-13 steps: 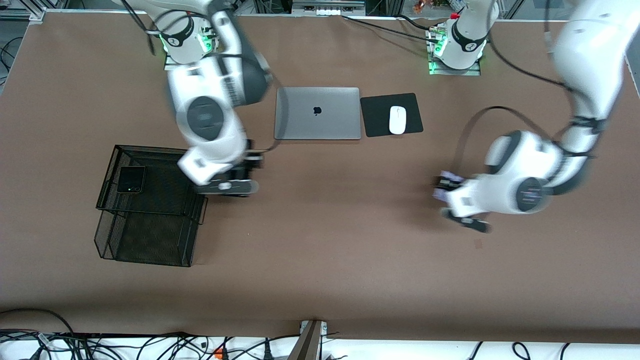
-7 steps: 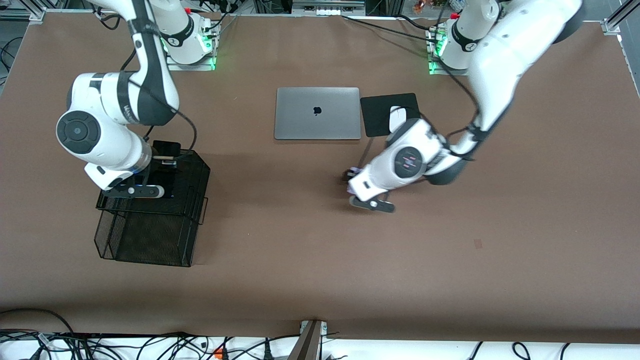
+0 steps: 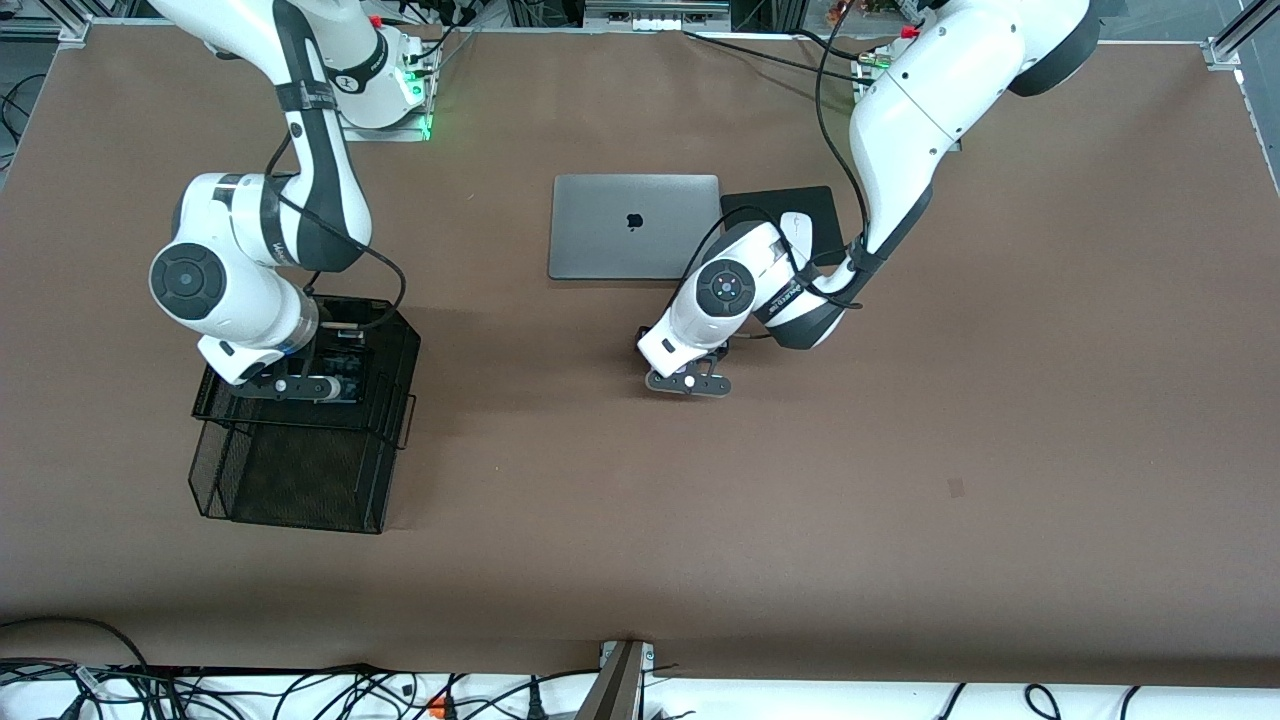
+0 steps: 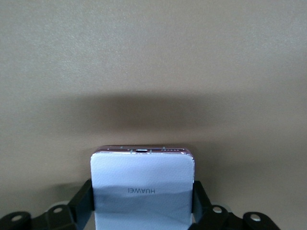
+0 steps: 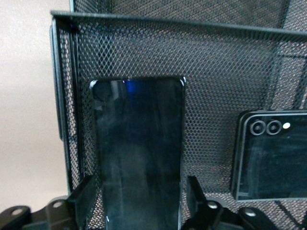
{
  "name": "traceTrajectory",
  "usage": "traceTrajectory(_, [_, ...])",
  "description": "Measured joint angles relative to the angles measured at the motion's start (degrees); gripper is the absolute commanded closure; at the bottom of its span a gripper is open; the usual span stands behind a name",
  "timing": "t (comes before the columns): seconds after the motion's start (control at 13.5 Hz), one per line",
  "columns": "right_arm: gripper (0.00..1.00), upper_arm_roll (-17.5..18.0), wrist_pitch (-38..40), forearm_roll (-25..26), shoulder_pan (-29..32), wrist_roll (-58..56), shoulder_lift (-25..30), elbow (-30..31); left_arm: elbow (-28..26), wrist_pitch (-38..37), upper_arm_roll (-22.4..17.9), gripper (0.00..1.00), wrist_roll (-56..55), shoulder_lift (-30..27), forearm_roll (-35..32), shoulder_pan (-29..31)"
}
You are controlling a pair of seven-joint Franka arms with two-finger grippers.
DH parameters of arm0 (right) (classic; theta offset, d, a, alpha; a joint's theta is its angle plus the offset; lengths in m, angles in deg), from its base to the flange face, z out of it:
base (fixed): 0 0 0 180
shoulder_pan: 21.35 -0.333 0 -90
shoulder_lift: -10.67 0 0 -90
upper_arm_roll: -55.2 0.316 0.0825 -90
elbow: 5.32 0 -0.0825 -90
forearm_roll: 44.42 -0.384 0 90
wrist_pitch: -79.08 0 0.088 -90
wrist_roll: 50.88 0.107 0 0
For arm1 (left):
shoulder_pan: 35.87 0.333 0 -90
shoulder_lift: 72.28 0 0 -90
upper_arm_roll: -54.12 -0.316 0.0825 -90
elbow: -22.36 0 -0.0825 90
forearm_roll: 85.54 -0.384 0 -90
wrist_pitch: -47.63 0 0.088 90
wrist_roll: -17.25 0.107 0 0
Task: Place phones with both arms
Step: 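Drop the black phone in the basket while the left gripper sets the Huawei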
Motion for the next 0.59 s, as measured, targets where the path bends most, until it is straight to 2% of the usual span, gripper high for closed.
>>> traceTrajectory(0.3, [0.00,-0.3,4.4,0.0,0.6,-1.4,0.2,-5.1,1.8,-2.5,-0.4,0.00,-0.1,-2.5,0.0,2.4])
traceTrajectory(0.59, [0.00,-0.5,15.5,-0.1,0.4,-1.0,0.8,-16.1,3.8,-17.3,-0.3,0.00,0.0,-15.1,0.0,8.0])
